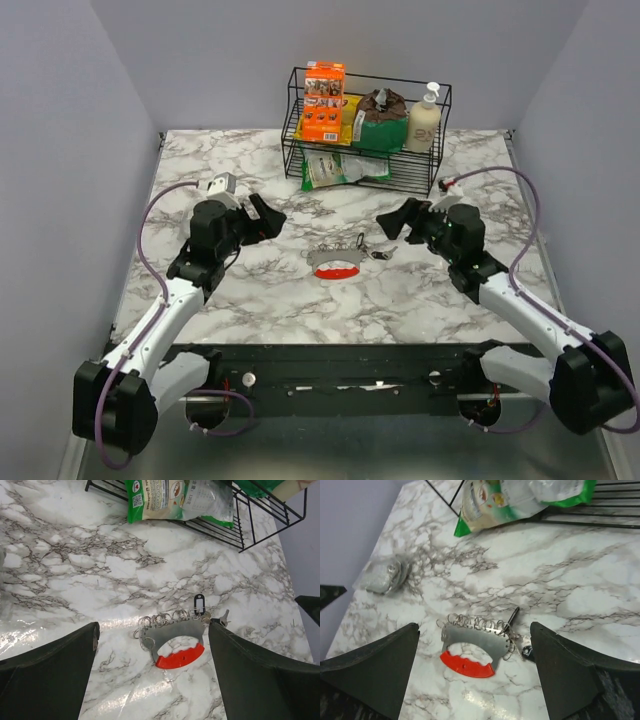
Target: Put the keys on the keyring
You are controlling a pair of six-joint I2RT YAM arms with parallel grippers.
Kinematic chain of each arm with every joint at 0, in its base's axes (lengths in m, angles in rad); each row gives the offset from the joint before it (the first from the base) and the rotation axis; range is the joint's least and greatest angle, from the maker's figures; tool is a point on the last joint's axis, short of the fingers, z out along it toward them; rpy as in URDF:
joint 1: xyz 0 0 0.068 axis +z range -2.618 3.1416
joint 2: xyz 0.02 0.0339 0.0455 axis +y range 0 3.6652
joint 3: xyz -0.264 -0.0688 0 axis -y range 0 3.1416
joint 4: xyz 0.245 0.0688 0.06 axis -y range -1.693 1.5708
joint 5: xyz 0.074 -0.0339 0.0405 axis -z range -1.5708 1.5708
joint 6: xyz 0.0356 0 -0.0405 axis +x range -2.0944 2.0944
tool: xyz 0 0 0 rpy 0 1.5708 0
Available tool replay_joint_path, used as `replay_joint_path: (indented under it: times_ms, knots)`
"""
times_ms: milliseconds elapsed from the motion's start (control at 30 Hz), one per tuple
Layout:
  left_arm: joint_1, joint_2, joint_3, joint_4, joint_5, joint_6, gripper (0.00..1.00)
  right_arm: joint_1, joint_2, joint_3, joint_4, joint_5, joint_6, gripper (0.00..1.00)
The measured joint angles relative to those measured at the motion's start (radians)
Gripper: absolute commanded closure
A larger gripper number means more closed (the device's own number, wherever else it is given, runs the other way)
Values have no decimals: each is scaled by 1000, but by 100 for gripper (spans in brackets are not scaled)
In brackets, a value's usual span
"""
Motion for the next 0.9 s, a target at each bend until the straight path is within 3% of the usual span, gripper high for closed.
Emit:
replay_joint_path:
  times_ms: [267, 467, 633, 800, 833, 900]
  knots:
    - [-1, 79, 126, -64, 2, 22, 1, 214, 261, 229, -157, 100, -78, 0]
    - [-24, 152, 188, -190, -96, 21, 1, 328, 460, 379, -297, 153, -120, 4]
    - [-43, 201, 240, -275, -148, 28, 1, 393, 570, 455, -368, 164, -135, 29]
    - [-48, 196, 245, -290, -154, 48, 1, 397, 648, 483, -413, 143, -136, 45]
    - [-48, 191, 244, -290, -154, 49, 1, 397, 657, 483, -421, 137, -137, 56]
    - [-48, 182, 243, -289, -154, 49, 1, 397, 669, 483, -433, 128, -143, 66]
